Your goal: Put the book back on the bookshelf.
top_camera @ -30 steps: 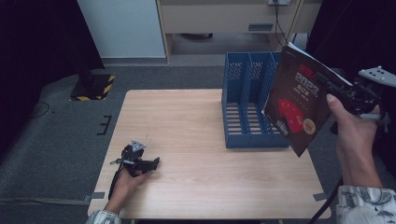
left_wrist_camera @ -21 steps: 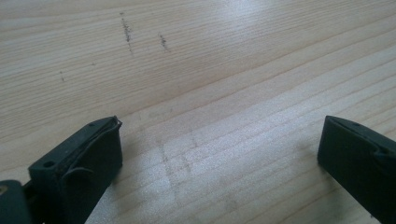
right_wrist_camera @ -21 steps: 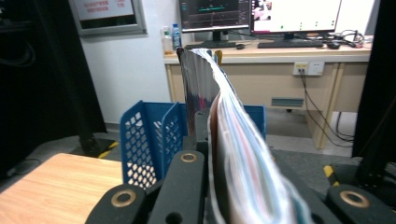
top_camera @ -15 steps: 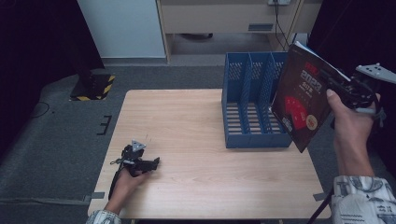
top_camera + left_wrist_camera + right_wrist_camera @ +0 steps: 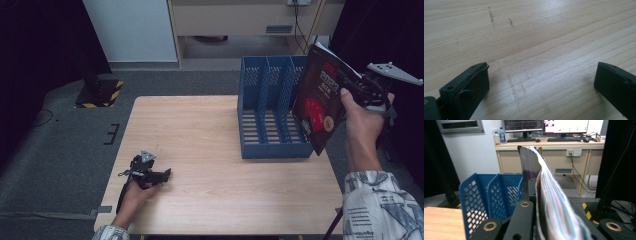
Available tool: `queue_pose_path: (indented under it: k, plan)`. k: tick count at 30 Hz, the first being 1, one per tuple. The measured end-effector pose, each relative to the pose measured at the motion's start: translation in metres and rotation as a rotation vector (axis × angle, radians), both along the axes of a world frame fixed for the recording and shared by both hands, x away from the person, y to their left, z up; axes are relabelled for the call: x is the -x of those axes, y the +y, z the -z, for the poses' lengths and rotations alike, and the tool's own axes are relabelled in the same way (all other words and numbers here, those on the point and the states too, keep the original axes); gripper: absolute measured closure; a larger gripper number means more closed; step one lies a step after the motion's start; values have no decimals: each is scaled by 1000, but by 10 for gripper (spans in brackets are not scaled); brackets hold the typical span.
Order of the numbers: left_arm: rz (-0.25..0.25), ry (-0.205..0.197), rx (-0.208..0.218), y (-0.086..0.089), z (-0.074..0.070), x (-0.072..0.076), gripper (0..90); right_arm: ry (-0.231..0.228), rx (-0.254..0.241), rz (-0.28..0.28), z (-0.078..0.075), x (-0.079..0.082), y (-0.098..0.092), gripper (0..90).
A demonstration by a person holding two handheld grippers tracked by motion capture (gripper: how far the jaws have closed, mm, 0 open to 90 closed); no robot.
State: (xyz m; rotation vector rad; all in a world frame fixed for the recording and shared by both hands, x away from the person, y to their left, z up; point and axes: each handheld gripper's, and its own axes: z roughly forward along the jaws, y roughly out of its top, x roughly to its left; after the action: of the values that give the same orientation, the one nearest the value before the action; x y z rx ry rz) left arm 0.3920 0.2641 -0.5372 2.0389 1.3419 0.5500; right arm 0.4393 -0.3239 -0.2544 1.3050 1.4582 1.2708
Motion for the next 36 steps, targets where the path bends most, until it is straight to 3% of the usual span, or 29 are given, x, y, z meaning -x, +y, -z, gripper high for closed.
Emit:
queue_pose_path:
  k: [7,18,31,36]
  plan:
    - [0,0,0,0,0,0,0,7,-16,31,4,-19,1,871]
    - [1,0,0,0,0,0,0,-18,-30,81,9,-31,4,871]
    - [1,0,0,0,0,0,0,-20,-20,82,14,-45,11,871]
    - [1,-1,0,0,0,0,0,-47,-17,84,17,-51,13,871]
